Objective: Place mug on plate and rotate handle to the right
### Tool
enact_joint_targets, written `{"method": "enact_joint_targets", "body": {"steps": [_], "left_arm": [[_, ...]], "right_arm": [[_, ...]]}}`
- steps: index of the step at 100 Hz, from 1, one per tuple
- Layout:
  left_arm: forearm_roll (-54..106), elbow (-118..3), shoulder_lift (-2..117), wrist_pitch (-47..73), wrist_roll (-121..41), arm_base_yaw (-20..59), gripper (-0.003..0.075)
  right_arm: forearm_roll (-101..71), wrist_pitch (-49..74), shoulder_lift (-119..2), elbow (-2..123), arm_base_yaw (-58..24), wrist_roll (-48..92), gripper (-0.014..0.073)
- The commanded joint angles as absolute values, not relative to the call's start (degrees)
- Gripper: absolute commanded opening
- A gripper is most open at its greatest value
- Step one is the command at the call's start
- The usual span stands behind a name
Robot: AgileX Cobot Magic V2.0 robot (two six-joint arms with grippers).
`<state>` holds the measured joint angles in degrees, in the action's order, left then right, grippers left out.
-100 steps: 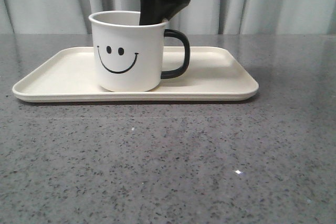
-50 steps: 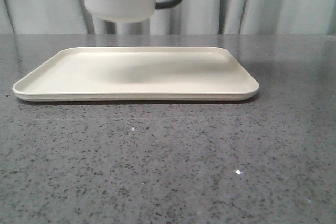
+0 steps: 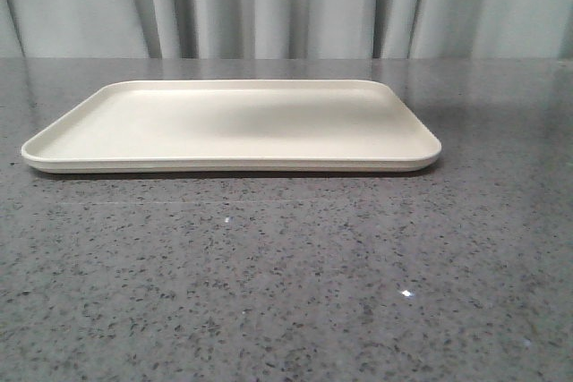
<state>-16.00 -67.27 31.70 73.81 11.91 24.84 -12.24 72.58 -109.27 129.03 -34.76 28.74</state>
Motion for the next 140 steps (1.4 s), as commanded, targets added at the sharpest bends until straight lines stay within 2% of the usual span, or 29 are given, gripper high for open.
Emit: {"method": "enact_joint_targets", "body": {"steps": [1, 49, 140], "left_arm": [[-16.4, -68.42, 32.17, 72.25, 12.48, 25.15, -0.002], [-16.4, -68.42, 32.17, 72.25, 12.48, 25.15, -0.002], [-16.4, -66.05, 32.17, 72.25, 12.48, 25.15, -0.002]], "right_arm": [[-12.4, 74.43, -107.32, 130.5, -34.45, 29.69, -0.0118], [-10.05, 76.0, -113.9, 129.47, -32.4, 29.69, -0.0118], [-12.02, 76.45, -118.7, 128.03, -32.25, 29.64, -0.0118]]}}
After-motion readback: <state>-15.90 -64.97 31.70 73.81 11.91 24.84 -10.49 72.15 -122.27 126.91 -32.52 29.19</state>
